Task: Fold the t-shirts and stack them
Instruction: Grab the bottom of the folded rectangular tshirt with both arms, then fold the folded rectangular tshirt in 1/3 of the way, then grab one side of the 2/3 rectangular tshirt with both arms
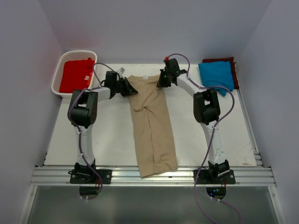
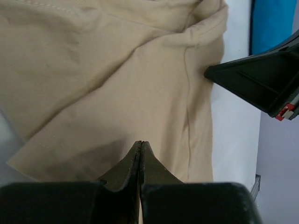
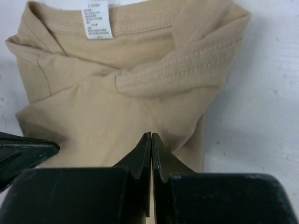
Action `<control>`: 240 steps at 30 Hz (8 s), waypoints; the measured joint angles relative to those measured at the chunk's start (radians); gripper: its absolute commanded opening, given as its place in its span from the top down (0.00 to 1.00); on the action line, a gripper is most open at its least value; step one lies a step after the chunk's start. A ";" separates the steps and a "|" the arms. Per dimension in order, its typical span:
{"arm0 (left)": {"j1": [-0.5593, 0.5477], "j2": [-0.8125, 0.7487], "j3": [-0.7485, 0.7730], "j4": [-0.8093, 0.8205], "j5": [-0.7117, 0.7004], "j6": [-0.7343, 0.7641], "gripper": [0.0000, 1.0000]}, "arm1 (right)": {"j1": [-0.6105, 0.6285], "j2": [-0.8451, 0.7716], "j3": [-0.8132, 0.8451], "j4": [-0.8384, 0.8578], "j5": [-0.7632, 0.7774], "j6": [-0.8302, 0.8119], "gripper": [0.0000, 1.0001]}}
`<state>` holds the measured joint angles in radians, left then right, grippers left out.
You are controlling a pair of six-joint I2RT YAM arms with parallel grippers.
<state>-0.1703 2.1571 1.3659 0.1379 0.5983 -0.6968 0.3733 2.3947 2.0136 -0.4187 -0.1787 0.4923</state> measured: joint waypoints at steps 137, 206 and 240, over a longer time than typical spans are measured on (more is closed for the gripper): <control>-0.374 -1.038 -1.029 -0.005 -0.160 -0.116 1.00 | 0.380 -1.254 -1.504 0.307 -0.094 0.373 1.00; 0.109 -0.380 -0.456 -0.105 0.016 0.073 0.00 | -0.015 -0.779 -1.097 0.575 -0.170 0.282 0.25; 0.008 -0.401 -0.725 0.089 0.232 0.080 0.64 | 0.093 -0.625 -1.320 0.777 -0.214 0.436 1.00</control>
<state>-0.1627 1.7565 0.6407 0.2268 0.8299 -0.6167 0.4667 1.7699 0.6937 0.3584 -0.3931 0.9279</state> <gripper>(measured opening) 0.461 0.029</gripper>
